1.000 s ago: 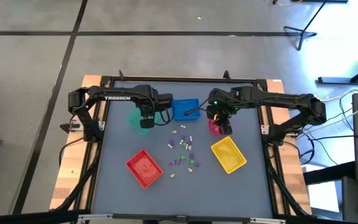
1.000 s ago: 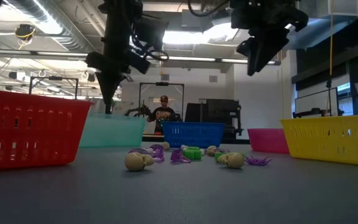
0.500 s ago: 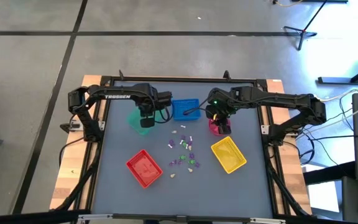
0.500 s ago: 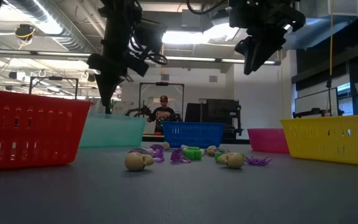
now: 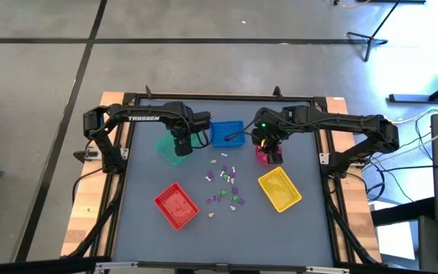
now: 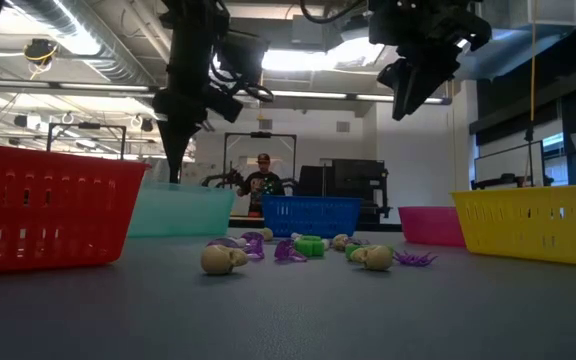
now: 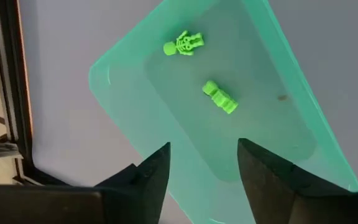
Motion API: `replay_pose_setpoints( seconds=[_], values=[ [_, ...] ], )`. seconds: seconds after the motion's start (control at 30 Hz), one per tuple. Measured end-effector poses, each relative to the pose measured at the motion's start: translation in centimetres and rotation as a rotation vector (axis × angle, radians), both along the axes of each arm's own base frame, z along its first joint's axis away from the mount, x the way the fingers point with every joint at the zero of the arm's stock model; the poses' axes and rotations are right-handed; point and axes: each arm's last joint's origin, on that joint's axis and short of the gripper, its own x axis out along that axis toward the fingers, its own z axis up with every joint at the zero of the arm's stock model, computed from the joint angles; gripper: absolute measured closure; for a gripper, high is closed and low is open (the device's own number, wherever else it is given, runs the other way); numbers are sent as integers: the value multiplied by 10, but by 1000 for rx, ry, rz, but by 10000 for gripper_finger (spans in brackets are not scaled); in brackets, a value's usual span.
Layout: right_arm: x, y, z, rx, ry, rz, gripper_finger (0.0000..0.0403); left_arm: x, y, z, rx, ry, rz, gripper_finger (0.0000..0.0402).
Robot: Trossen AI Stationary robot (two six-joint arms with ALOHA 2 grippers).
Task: Sort Halloween decoration
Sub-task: Put the yellow skull toy into the red bin
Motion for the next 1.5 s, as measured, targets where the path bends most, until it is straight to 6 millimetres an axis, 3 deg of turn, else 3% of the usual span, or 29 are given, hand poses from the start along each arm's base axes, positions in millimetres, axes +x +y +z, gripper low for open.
replay_pose_setpoints(
  seconds=[0.4,1.0,1.5],
  values=[
    [0,0,0,21,3,-44,271,9,-13,14,-110,-204,-74,250],
    [3,0,1,15,-28,-44,272,54,-58,25,-63,-592,-213,250],
    [5,-1,2,11,-51,-44,272,49,-77,-34,-84,-731,-138,250]
  ],
)
